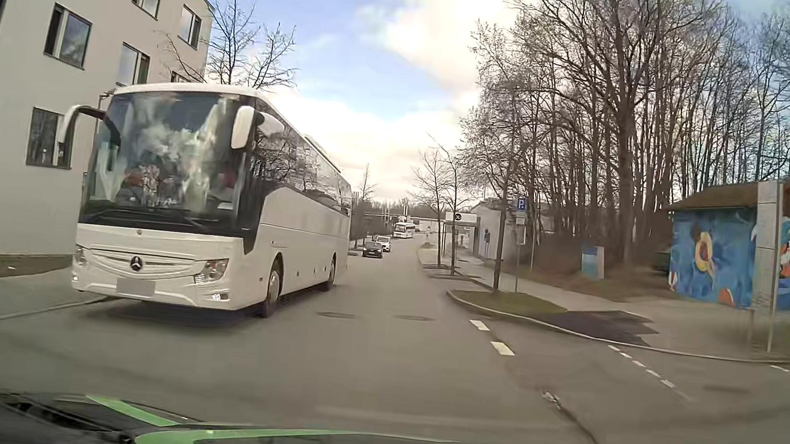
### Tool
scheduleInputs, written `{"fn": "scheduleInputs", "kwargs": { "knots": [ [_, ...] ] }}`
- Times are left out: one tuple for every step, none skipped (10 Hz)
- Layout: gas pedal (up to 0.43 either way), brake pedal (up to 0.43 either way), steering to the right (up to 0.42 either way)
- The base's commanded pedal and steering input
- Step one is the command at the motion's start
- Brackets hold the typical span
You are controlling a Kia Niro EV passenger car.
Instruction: Follow the waypoints while adhering to traffic rules and regulations
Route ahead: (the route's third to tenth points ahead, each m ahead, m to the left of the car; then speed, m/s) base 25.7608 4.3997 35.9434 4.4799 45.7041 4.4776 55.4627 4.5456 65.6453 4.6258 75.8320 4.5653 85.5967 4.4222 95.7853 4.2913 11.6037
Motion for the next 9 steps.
{"fn": "scheduleInputs", "kwargs": {
  "knots": [
    [0.02,0.0,-0.008],
    [0.028,0.0,-0.007],
    [0.028,0.0,-0.005],
    [0.028,0.0,-0.004],
    [0.028,0.0,-0.004],
    [0.028,0.0,-0.004],
    [0.028,0.0,-0.004],
    [0.028,0.0,-0.004],
    [0.028,0.0,-0.005]
  ]
}}
